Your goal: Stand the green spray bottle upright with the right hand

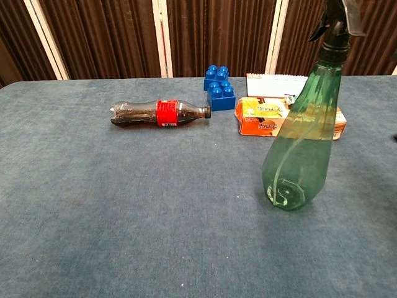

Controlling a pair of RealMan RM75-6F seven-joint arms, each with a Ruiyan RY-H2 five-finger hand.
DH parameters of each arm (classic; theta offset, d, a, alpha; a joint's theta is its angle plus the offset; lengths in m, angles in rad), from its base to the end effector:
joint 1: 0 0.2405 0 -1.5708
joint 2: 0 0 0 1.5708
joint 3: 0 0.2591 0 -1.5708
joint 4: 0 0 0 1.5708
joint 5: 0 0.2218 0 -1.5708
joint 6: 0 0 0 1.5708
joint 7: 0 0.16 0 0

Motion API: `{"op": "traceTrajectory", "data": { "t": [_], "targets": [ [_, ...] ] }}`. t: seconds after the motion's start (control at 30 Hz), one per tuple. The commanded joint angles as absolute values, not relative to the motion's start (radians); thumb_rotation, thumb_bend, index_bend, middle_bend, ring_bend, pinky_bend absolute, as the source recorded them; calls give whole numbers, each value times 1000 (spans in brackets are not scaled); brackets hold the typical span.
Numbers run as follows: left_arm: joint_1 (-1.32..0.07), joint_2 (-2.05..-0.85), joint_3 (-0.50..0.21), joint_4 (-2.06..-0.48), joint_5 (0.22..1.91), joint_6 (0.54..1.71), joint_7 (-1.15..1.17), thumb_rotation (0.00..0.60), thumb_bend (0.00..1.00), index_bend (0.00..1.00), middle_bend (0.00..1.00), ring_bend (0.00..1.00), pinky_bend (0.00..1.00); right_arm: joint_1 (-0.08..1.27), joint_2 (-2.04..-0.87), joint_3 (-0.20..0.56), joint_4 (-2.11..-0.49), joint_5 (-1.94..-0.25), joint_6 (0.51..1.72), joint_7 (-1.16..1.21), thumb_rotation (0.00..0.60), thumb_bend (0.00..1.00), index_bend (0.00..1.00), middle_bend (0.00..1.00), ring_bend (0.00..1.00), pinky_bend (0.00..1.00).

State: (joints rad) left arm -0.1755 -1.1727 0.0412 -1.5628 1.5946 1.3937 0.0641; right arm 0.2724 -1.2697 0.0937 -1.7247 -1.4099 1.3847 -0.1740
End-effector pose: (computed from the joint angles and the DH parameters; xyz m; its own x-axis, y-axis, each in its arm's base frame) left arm -0.3057 0.2035 0.1040 0.4782 0.1331 0.8681 0.8716 -0.1931 -0.4505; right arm -0.2454 -0.2535 0.0873 0.3070 -0.0338 0.9511 -0.9447 -0.1317 0.3003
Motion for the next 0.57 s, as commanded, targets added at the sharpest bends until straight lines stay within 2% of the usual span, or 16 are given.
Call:
{"op": "traceTrajectory", "data": {
  "t": [0.03,0.23,0.57],
  "targets": [
    [-176,-1172,41,-1562,1591,1390,64,600,0,0,0,0,5,219,-1233,73,-1689,-1395,1439,-216,600,213,0,0,0,0],
    [-161,-1179,16,-1557,1553,1417,109,600,0,0,0,0,5,124,-1201,80,-1625,-1294,1532,-250,600,219,0,0,0,0],
    [-153,-1173,31,-1565,1577,1426,107,600,0,0,0,0,6,101,-1144,80,-1661,-1282,1505,-200,600,219,0,0,0,0]
  ]
}}
